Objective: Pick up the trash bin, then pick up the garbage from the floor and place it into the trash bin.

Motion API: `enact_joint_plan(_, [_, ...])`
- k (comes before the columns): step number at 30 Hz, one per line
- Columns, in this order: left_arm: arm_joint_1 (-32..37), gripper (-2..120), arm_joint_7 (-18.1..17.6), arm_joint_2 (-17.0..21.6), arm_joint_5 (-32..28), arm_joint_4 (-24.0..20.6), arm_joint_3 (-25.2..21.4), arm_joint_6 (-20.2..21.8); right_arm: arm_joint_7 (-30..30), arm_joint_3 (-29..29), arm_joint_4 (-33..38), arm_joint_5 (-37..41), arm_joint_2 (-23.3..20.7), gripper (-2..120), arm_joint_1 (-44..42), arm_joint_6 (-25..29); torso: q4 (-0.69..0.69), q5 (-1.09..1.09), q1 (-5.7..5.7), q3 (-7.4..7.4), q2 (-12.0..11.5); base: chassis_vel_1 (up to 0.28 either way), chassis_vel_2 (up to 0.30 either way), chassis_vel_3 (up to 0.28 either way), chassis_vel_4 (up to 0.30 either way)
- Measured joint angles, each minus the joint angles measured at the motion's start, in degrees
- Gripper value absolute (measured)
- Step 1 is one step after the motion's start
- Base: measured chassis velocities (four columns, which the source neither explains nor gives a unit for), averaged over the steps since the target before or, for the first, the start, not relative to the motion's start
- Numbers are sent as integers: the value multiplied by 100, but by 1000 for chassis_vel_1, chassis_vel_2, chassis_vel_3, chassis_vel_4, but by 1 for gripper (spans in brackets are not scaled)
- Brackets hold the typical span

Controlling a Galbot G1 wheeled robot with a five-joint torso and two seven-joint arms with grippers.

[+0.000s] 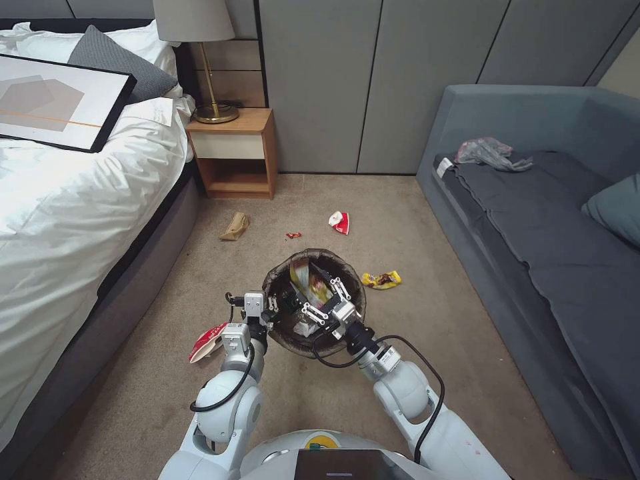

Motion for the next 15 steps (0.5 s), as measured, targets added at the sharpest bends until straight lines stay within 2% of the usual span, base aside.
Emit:
enact_joint_plan(2, [-7,3,1,0,-9,0,-2,0,1,7,14,-12,4,78,-6,7,0,0,0,0,0,0,0,0,0])
enact_joint_plan(3, [-7,3,1,0,-9,0,-2,0,1,7,14,-12,4,78,-6,7,0,0,0,0,0,0,0,0,0])
enact_joint_plan(5, [-8,3,1,6,-15,-1,-22,0,1,18,27,-20,2,89,-4,13,0,0,0,0,0,0,0,0,0])
enact_joint_plan(7, [-7,3,1,7,-15,-2,-27,0,1,20,31,-20,2,91,-5,13,0,0,0,0,0,0,0,0,0])
enact_joint_plan(8, [-3,3,1,10,-16,-10,-44,0,3,27,55,-21,1,96,-15,20,0,0,0,0,0,0,0,0,0])
enact_joint_plan(15, [11,3,0,12,-15,-6,-82,-4,192,68,330,3,45,100,-101,38,0,0,0,0,0,0,0,0,0])
